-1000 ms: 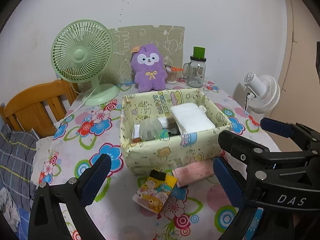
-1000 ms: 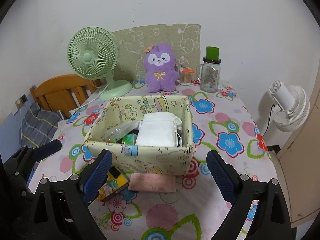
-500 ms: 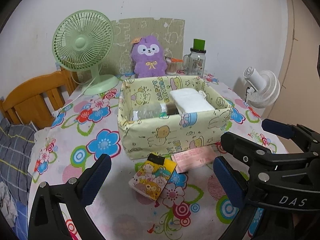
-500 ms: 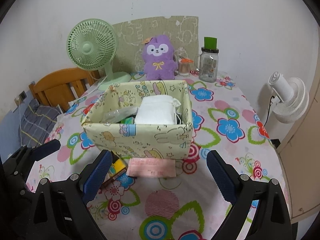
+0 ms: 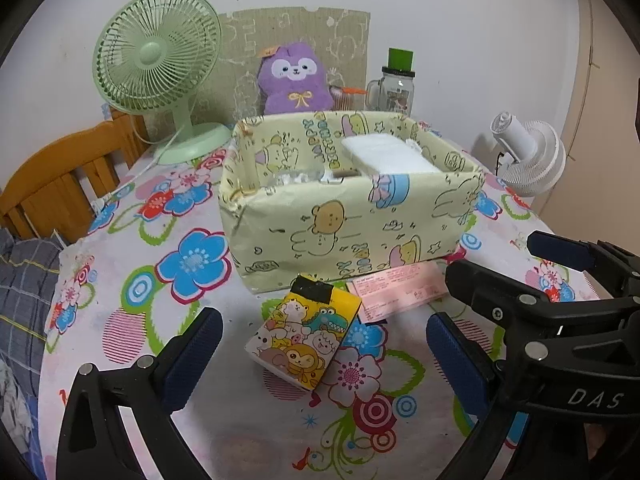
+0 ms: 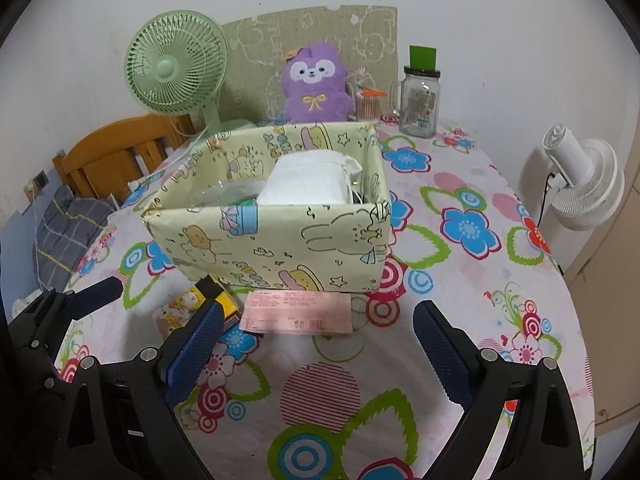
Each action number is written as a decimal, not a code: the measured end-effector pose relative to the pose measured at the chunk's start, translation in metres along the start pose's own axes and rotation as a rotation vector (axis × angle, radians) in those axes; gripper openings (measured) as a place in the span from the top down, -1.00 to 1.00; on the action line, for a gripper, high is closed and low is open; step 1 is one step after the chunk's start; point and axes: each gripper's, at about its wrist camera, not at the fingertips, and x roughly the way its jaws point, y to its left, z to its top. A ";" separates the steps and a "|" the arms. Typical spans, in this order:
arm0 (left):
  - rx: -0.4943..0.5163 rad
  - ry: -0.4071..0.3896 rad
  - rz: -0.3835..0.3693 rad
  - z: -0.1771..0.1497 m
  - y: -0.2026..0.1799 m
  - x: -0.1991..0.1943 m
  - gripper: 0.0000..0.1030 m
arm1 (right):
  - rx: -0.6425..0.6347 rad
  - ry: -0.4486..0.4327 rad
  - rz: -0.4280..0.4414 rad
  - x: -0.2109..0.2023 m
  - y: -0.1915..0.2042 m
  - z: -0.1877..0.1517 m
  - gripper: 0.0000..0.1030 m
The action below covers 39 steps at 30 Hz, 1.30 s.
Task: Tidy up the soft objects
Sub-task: 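Lower both open tools toward the yellow cartoon pack and pink packet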
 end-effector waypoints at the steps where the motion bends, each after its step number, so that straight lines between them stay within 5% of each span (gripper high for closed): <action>1: 0.002 0.003 0.002 -0.001 0.000 0.002 -0.99 | 0.000 0.004 -0.002 0.002 0.000 0.000 -0.88; 18: -0.011 0.064 0.039 -0.011 0.011 0.035 -0.86 | -0.021 0.090 -0.014 0.044 0.006 -0.009 -0.88; 31: -0.009 0.091 0.032 -0.014 0.013 0.046 -0.35 | 0.002 0.140 0.014 0.065 0.010 -0.011 -0.89; 39: -0.015 0.082 0.029 -0.015 0.016 0.044 -0.28 | 0.009 0.148 0.011 0.075 0.012 -0.010 -0.89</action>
